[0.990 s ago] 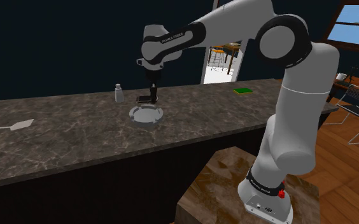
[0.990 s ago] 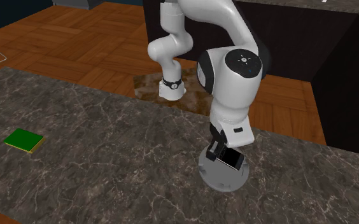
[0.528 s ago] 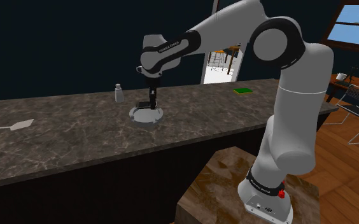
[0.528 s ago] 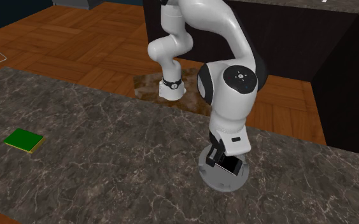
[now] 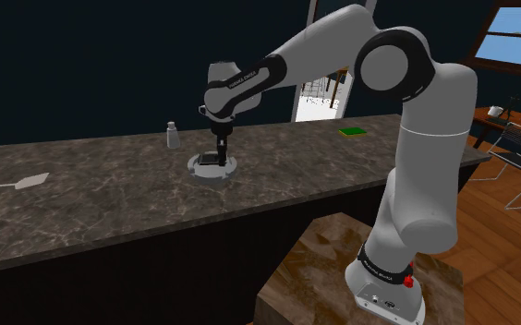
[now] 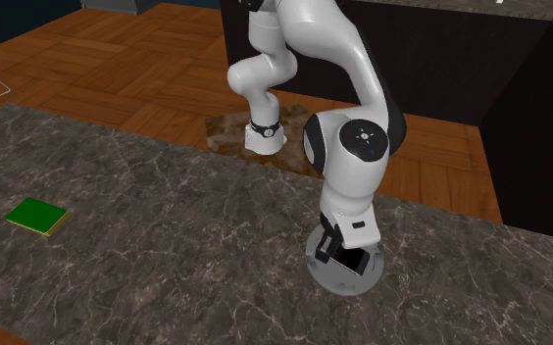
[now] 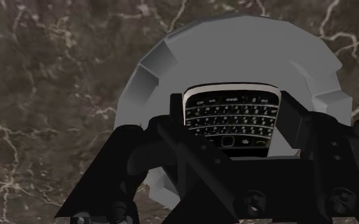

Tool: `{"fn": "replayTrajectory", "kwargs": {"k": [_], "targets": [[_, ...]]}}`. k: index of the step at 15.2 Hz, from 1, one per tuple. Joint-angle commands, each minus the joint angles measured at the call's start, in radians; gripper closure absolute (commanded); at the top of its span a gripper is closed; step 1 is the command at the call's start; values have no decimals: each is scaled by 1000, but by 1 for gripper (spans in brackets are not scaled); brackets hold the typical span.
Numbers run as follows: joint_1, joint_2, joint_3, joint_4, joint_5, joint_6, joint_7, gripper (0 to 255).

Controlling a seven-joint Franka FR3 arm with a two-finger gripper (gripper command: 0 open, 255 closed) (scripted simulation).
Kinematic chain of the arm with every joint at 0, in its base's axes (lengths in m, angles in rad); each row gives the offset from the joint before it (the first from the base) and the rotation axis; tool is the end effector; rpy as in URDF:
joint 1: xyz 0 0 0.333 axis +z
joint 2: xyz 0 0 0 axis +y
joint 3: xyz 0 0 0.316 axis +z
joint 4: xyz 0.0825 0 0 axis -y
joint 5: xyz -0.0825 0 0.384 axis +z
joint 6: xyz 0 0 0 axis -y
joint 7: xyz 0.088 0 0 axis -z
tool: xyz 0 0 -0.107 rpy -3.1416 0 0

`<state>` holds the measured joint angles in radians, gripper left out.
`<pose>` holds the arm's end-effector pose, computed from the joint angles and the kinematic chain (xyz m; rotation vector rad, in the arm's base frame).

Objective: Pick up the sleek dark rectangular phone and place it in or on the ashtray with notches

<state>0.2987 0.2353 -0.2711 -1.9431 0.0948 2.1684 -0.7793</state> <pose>0.6025 0.0267 0.3665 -2.9034 -1.1607 -0.0090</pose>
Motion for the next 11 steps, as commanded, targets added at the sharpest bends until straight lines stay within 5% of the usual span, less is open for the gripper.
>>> {"fn": "replayTrajectory", "kwargs": {"k": [1,5,6,11], "targets": [[0,2,0,-1,1,3,-1,255],[0,2,0,-1,1,3,-1,255],[0,2,0,-1,1,3,-1,0],[0,2,0,-1,1,3,-1,0]]}}
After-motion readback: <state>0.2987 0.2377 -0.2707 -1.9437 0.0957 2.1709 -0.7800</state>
